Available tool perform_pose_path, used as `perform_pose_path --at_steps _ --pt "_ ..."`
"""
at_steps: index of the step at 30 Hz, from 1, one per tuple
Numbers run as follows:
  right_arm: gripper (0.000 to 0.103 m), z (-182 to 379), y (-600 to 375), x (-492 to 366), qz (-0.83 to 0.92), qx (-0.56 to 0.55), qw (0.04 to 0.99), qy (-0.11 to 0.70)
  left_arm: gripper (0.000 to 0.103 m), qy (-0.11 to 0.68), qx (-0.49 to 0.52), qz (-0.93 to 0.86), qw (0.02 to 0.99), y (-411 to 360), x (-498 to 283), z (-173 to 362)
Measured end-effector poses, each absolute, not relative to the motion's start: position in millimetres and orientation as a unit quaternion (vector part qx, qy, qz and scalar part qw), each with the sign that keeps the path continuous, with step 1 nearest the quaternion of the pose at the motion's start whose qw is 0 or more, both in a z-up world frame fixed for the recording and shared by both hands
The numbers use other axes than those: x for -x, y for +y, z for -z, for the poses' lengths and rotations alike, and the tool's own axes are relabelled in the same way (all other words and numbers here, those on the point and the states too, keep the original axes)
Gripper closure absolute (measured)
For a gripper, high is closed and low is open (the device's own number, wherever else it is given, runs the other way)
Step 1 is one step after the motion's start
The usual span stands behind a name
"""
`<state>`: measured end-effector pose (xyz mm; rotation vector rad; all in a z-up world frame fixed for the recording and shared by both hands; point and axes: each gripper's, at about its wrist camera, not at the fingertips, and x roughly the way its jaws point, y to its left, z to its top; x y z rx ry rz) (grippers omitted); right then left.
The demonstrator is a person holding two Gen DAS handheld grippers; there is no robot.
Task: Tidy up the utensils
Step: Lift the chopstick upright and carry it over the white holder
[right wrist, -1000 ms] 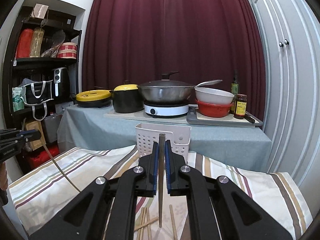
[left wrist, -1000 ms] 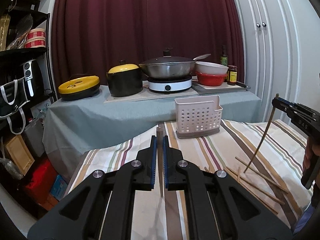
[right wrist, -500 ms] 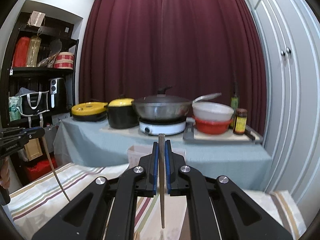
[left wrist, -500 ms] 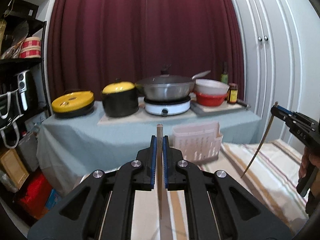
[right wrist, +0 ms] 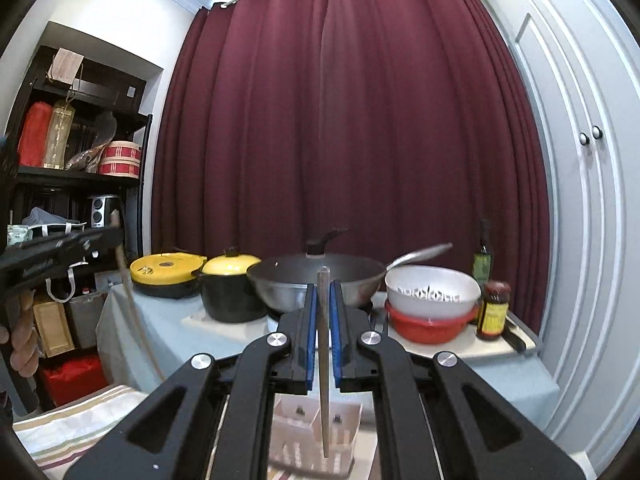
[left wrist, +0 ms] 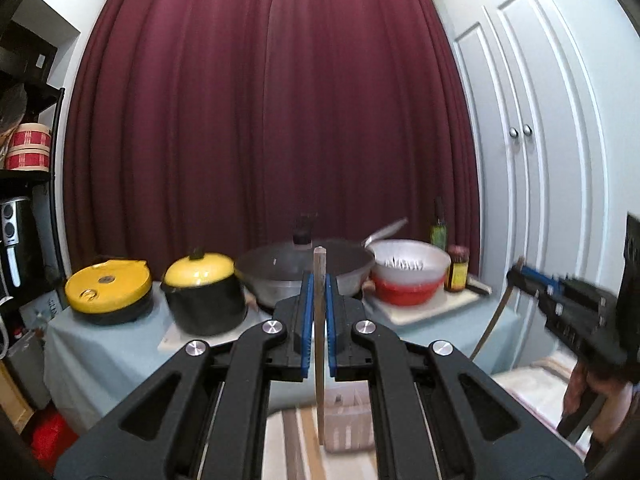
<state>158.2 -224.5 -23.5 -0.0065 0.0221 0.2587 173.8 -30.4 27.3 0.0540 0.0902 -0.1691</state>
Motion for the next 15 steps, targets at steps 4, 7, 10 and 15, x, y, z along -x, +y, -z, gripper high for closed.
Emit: perform_pose_path --at_steps 4,7,10,15 --pt "0.096 21 -223 -183 -0.13 0.006 0.991 0.004 0.097 0.032 -0.012 0.09 0.995 -40 -204 -43" --pt "0.096 27 -222 -198 -0.131 0.007 0.991 0.01 0.097 0.032 -0.017 0.089 0.995 -50 -223 -40" --pt "0.096 40 -223 -213 -0.133 0.002 0.991 0.026 0.097 0.052 -0.012 0.093 0.994 -55 -242 -26" --pt "0.096 64 -222 -230 -0.136 -0.004 0.989 0.054 0.097 0.075 -0.017 0.091 0.993 -61 -263 4"
